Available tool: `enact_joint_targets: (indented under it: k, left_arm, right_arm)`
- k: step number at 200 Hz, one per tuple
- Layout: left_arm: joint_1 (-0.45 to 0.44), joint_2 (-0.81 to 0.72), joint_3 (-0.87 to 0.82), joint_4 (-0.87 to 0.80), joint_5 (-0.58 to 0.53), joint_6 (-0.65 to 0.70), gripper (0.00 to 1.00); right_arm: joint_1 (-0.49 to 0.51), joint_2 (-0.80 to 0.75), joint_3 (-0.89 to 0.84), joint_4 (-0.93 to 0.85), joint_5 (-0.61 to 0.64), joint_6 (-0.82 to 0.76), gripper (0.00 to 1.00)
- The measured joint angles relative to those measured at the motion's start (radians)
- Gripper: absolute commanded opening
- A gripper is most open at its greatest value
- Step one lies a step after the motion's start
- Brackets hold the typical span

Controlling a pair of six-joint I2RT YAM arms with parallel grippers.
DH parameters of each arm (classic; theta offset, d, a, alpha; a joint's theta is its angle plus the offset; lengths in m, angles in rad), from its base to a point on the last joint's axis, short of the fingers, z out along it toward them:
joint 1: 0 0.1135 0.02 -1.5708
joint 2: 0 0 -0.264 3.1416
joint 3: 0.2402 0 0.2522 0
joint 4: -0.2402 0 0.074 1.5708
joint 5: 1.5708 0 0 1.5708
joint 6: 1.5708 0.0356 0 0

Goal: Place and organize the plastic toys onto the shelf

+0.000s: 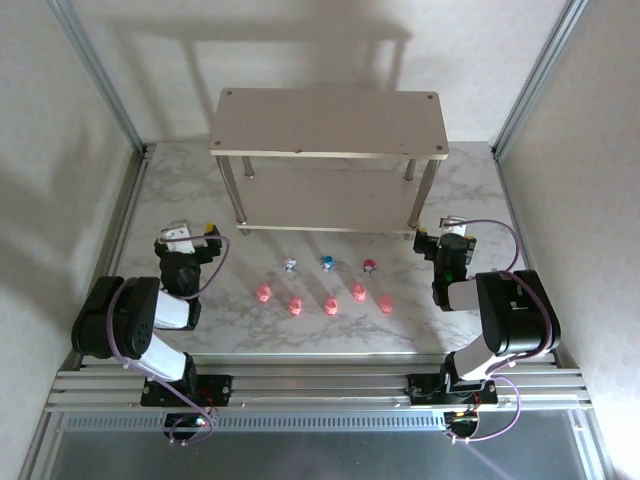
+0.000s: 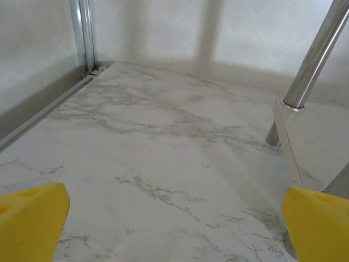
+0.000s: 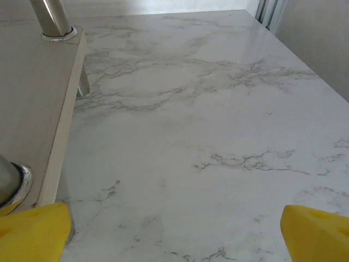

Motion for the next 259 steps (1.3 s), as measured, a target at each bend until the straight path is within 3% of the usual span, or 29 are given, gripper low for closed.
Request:
enact_joint_targets:
  k: [121,161,173,205,232,259]
  left_arm:
    - [0.000,0.000,0.000,0.000,0.000,0.000,1.00]
    - [0.027,0.000,0.000,-0.003,0.037,-0.014,0.77]
    - [0.029,-0.002,0.003,-0.014,0.046,-0.014,0.68]
    - [0.029,-0.112,0.128,-0.292,0.078,-0.006,0.50]
    - [-0.006,-0.271,0.256,-0.505,0.124,-0.008,0.48]
    - [-0.111,-0.419,0.285,-0.647,0.093,-0.040,0.48]
  right_arm:
    - [0.000,0.000,0.000,0.000,0.000,0.000,0.99]
    - [0.000,0.000,0.000,0.000,0.000,0.000,0.99]
    - [0.000,-0.003,0.000,-0.008,0.000,0.000,0.93]
    - [0.012,-0.037,0.001,-0.035,0.005,-0.004,0.91]
    - [0.030,-0.153,0.054,-0.211,0.016,-0.008,0.89]
    - [0.030,-0.323,0.180,-0.459,0.000,0.013,0.85]
